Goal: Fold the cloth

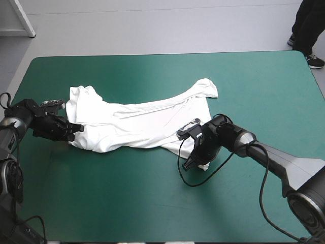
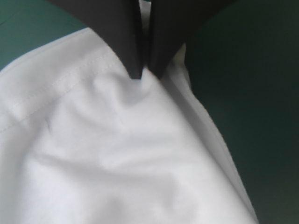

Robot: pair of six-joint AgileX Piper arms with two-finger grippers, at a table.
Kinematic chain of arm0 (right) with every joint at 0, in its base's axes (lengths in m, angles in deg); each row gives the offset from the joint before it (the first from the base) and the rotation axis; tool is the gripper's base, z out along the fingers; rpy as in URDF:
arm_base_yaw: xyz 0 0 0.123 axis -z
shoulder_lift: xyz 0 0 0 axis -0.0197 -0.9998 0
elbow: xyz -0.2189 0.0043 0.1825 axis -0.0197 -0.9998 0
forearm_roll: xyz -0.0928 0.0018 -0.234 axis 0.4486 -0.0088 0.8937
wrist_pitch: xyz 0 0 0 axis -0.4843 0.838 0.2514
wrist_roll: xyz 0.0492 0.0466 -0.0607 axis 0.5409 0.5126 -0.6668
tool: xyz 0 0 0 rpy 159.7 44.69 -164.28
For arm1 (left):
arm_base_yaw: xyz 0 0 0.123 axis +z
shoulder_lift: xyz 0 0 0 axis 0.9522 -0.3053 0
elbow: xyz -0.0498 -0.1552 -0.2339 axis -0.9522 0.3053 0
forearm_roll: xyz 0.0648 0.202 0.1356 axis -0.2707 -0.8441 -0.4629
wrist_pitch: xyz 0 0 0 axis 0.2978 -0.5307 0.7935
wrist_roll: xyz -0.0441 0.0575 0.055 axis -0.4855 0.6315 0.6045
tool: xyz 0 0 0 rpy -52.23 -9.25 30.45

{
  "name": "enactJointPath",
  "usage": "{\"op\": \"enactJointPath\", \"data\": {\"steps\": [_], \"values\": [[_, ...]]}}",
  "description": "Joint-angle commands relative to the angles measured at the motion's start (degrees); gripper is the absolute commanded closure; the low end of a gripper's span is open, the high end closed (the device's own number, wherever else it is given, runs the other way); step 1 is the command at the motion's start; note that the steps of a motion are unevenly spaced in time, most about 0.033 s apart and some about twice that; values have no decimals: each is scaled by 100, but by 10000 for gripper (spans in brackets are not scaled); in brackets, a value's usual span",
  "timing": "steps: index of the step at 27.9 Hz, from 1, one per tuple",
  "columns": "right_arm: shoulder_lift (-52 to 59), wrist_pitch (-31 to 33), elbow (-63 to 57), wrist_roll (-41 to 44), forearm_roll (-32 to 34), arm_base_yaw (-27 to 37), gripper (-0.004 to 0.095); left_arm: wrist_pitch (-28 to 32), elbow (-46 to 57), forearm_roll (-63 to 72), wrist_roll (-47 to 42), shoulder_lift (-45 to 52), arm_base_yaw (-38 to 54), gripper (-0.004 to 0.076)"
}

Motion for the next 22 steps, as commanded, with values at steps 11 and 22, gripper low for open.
{"op": "enactJointPath", "data": {"steps": [11,22], "values": [[827,-54,457,432,362,-34,925,-275,-783,907,470,1075,-4,705],[1678,710,3230,835,2186,-22,925,-1286,-3165,1055,180,1927,-4,705]]}}
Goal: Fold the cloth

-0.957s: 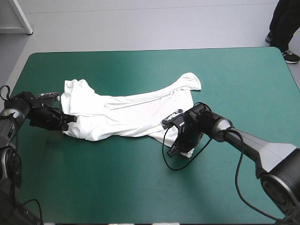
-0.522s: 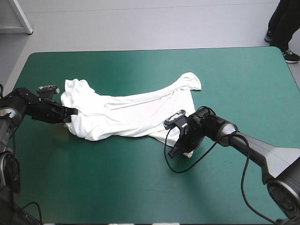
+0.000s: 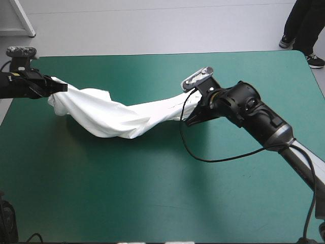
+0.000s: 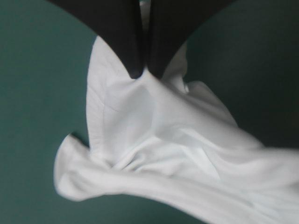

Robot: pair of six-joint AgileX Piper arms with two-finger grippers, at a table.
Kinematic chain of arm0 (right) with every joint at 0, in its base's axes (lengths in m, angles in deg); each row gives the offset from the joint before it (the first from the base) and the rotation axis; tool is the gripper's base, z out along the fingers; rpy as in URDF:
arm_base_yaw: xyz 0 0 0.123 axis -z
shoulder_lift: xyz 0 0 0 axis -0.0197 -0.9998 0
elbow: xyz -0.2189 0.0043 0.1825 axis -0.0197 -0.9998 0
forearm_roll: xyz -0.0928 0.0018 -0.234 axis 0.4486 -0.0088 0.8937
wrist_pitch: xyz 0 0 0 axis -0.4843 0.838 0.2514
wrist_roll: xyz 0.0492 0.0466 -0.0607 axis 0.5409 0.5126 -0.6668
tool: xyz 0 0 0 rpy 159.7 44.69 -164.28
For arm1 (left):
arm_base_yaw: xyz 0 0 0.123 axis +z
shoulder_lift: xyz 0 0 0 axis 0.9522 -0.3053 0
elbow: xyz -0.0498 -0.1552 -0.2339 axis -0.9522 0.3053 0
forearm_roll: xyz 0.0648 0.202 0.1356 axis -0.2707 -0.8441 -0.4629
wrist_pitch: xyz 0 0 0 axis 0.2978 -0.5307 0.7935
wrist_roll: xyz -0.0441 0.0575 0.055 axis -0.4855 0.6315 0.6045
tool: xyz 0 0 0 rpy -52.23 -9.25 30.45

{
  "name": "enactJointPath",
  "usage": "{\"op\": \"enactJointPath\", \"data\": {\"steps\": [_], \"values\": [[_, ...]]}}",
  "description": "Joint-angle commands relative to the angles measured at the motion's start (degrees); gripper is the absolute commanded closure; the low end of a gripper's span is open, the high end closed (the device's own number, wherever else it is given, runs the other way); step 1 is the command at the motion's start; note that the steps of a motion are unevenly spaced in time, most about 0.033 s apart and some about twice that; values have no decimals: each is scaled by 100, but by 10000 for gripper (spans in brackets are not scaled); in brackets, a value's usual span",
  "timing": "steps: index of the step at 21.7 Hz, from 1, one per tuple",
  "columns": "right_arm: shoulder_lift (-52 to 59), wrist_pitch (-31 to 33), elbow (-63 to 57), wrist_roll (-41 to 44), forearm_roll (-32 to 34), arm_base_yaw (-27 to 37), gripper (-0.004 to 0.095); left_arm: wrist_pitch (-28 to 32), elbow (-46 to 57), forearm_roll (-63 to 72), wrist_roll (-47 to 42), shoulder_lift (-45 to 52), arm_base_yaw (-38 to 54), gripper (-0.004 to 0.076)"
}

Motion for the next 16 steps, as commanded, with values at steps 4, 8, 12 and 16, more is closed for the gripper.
{"op": "enactJointPath", "data": {"steps": [4,8,12,16], "values": [[314,235,2769,-106,1357,20,925,-215,-2598,259,-425,308,-4,705],[314,215,4055,-426,1687,20,925,89,-3556,259,-470,308,-4,705],[314,77,5430,-860,1905,20,925,551,-4411,259,-461,308,-4,705],[314,130,6166,-1181,1905,20,925,682,-5038,481,-379,308,-4,705]]}}
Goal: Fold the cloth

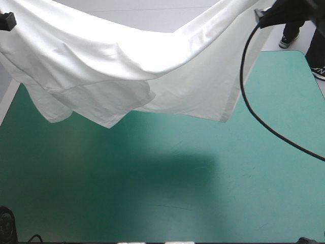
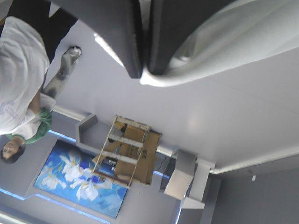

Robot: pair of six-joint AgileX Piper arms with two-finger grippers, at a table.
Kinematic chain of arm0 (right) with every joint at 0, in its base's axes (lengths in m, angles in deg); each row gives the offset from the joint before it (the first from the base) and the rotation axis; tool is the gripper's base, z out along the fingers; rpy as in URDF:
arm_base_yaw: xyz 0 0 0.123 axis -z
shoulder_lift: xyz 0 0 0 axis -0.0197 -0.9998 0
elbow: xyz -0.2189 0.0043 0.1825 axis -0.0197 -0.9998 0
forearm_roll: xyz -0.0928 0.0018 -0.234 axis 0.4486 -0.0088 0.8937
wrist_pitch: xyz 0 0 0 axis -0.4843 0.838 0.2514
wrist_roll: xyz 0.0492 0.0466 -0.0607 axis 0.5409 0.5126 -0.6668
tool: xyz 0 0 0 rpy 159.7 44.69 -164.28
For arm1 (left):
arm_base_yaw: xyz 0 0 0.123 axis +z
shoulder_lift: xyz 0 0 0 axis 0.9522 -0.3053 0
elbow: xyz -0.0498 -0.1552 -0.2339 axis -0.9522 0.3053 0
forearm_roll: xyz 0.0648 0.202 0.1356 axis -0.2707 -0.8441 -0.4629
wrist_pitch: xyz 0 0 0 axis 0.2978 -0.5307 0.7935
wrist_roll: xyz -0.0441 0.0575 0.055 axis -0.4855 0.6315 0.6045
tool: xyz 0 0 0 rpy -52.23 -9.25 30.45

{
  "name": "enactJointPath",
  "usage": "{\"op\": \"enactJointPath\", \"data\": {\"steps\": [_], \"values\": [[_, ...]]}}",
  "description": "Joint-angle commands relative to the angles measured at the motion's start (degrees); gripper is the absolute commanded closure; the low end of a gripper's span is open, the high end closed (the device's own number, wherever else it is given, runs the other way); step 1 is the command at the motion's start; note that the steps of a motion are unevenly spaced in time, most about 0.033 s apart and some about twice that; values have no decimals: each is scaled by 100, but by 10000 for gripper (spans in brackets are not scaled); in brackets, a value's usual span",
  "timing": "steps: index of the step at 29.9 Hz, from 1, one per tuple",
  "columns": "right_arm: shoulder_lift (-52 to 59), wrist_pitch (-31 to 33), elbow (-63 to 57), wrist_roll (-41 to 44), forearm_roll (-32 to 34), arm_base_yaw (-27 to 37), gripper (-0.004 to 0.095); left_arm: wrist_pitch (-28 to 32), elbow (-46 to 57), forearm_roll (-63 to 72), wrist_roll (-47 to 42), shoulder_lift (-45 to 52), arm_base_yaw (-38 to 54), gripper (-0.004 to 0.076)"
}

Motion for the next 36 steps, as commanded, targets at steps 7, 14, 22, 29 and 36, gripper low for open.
{"op": "enactJointPath", "data": {"steps": [7,14,22,29,36], "values": [[336,-216,932,-371,106,20,925,-24,-1216,588,3,159,-4,705],[510,618,930,-371,-264,20,925,-964,-1319,9,-530,297,-4,705],[496,632,250,-229,-540,20,925,-1143,-80,-54,-572,316,-4,705],[460,619,-1284,323,-157,20,925,-1031,1744,36,-37,316,-4,705],[139,-207,-2940,949,-132,42,925,-72,3645,36,433,316,-4,705]]}}
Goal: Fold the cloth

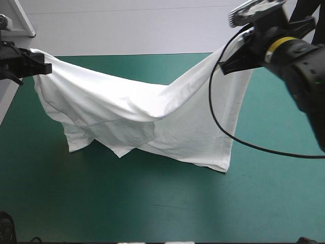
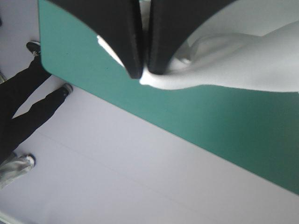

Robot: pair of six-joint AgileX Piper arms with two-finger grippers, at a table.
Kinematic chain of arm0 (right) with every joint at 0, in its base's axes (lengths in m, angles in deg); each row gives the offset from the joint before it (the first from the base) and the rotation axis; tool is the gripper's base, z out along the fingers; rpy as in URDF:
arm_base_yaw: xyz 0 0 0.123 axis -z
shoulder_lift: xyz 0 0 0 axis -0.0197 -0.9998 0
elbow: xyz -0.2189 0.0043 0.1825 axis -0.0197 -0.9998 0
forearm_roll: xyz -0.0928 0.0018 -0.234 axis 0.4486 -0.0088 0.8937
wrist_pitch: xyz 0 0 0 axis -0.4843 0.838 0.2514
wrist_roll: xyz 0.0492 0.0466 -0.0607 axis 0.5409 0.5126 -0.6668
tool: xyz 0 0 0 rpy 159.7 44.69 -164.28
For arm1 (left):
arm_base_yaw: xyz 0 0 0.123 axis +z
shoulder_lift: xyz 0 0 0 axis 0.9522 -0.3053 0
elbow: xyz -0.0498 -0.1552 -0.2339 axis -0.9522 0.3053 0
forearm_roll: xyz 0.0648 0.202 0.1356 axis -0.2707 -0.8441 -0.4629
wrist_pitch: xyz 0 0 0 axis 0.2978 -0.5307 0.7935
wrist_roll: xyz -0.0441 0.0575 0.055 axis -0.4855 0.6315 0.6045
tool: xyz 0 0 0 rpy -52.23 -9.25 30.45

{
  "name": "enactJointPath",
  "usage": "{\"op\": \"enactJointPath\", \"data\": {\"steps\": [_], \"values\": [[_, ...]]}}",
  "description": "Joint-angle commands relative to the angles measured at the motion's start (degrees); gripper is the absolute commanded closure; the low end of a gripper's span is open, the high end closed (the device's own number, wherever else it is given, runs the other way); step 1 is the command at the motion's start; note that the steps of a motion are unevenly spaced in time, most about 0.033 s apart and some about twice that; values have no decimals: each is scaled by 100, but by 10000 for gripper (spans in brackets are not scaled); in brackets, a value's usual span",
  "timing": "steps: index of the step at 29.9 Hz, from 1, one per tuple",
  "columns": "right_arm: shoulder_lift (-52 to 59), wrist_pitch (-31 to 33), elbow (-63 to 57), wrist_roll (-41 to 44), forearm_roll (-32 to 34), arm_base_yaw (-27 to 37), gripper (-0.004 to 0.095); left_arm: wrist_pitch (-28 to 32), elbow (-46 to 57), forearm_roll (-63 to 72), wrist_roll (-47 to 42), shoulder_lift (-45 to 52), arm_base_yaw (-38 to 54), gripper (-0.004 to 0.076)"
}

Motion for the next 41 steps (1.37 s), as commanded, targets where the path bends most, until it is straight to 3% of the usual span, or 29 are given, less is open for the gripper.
{"op": "enactJointPath", "data": {"steps": [1,7,12,20,23,29,31,34,37,39,41], "values": [[-71,-1158,-625,367,201,81,925,937,787,177,275,145,-4,705],[-890,-2514,-1224,833,0,749,925,2264,2081,484,990,-41,-4,705],[-1803,-3486,-1224,821,-405,1347,925,3162,2293,1421,1695,-672,-4,705],[-2827,-5859,-1171,846,-705,1826,925,5269,1820,3762,4660,-2242,-533,705],[-3123,-6161,-1029,884,-704,1892,925,5311,1361,3924,5198,-2782,-813,705],[-3502,-6431,-829,820,-672,1966,914,5686,982,4139,5367,-3290,-1152,686],[-3539,-6583,-800,882,-731,2061,879,5949,982,4220,5366,-3315,-1178,614],[-3567,-6637,-733,1020,-1051,2255,752,6182,956,4349,5434,-3315,-1173,427],[-3549,-6631,-733,1020,-1240,2401,487,6182,941,4349,5433,-3315,-1161,197],[-3502,-6593,-733,1020,-1244,2424,287,6170,932,4349,5449,-3315,-1161,91],[-3378,-6524,-733,1020,-1226,2426,173,6182,903,4327,5480,-3290,-1161,51]]}}
